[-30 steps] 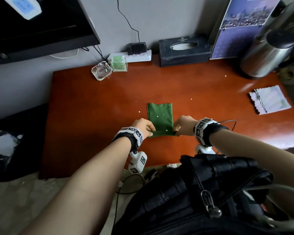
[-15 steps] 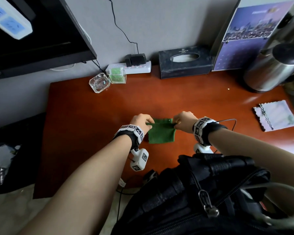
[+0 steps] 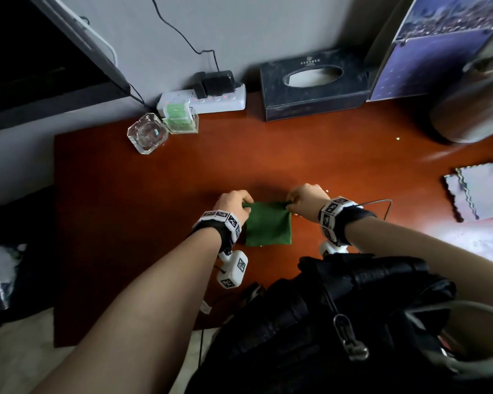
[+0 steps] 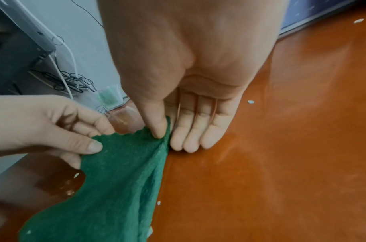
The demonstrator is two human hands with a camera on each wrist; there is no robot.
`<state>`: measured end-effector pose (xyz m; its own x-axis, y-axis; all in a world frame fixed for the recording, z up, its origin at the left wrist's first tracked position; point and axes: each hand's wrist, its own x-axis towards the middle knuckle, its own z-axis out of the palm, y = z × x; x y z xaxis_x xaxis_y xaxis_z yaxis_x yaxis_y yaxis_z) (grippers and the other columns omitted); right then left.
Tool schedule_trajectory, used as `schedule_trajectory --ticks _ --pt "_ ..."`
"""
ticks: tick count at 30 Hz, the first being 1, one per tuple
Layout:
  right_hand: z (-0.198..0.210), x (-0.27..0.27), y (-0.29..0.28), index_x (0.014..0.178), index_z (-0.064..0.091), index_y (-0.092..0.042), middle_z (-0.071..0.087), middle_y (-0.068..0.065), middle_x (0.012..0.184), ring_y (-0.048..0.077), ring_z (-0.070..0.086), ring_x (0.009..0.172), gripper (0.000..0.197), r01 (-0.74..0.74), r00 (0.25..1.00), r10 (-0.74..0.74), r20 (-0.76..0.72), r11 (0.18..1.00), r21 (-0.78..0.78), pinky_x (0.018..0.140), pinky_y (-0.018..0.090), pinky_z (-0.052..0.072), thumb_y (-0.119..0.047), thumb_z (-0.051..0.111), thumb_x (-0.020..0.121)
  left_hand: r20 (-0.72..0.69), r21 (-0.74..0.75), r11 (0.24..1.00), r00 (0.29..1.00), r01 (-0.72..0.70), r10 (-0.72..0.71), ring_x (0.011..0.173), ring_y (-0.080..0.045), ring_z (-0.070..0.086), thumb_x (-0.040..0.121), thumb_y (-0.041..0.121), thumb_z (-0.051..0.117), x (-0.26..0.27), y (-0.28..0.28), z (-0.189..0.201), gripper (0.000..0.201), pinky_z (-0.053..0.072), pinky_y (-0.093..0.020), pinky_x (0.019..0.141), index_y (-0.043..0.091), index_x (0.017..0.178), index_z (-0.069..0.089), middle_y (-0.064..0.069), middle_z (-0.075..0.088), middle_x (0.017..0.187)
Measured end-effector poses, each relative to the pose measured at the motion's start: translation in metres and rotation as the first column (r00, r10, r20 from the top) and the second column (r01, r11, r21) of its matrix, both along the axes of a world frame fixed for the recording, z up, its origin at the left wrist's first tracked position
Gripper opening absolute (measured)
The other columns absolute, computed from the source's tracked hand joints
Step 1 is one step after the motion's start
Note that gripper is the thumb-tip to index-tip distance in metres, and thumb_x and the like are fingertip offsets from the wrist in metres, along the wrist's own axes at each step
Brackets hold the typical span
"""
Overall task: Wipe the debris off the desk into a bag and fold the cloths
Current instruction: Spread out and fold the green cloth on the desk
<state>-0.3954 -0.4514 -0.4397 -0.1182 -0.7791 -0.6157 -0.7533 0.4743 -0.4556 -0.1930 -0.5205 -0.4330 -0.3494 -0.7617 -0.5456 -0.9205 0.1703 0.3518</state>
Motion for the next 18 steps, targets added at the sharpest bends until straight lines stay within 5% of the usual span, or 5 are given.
schedule_trajectory --ticks 8,13,18 --pt "-0.008 0.0 -0.004 0.101 0.055 -0.025 0.058 0.003 0.088 0.021 0.059 0.077 0.03 -0.009 0.997 0.012 -0.071 0.999 0.04 0.053 0.023 0.037 -0.041 0.069 0.08 0.015 -0.088 0.994 0.998 0.058 -0.057 0.104 -0.018 0.059 0.085 0.026 0.072 -0.003 -0.001 -0.01 0.028 0.052 -0.035 0.081 0.03 0.11 0.059 0.004 0.052 0.115" --pt "-0.007 0.006 -0.008 0.11 0.055 -0.026 0.056 0.004 0.097 0.023 0.056 0.078 0.034 -0.09 0.989 0.097 -0.115 0.994 0.067 0.063 0.027 0.043 -0.04 0.066 0.081 0.103 -0.061 0.979 0.977 0.195 -0.188 0.114 -0.021 0.053 0.087 0.034 0.07 -0.009 -0.003 -0.013 0.029 0.048 -0.04 0.091 0.028 0.113 0.058 0.001 0.051 0.118" --pt "-0.001 0.012 -0.012 0.095 0.059 -0.028 0.055 0.001 0.089 0.024 0.06 0.074 0.019 -0.074 0.992 0.082 -0.094 0.994 0.085 0.058 0.026 0.045 -0.032 0.064 0.077 0.182 -0.038 0.971 0.957 0.237 -0.227 0.119 -0.024 0.048 0.09 0.034 0.067 -0.013 -0.003 -0.013 0.028 0.044 -0.039 0.094 0.024 0.115 0.06 -0.001 0.051 0.12"
